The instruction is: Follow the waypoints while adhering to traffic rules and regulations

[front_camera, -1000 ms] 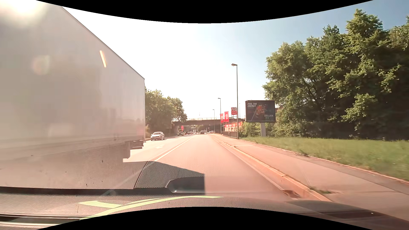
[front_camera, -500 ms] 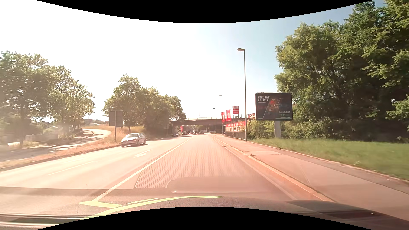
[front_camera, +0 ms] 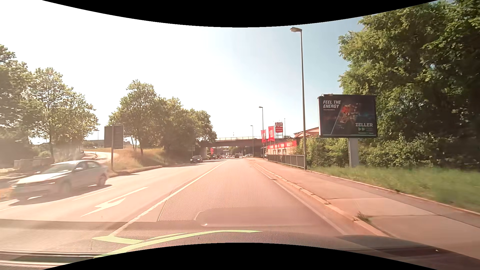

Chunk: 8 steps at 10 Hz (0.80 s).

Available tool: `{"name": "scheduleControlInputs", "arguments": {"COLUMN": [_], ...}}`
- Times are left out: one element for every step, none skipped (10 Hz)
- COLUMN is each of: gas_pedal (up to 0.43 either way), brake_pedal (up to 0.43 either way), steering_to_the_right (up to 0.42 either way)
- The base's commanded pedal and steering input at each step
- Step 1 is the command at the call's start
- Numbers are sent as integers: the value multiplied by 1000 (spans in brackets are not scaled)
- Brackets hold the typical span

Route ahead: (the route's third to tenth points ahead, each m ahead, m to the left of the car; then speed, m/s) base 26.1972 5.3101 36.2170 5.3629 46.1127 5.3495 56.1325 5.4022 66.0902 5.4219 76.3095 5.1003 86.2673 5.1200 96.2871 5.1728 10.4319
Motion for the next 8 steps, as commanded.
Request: {"name": "scheduleControlInputs", "arguments": {"gas_pedal": [87,87,87,87,87,87,87,87], "brake_pedal": [0,0,0,0,0,0,0,0], "steering_to_the_right": [-1,-1,0,-1,0,0,-1,0]}}
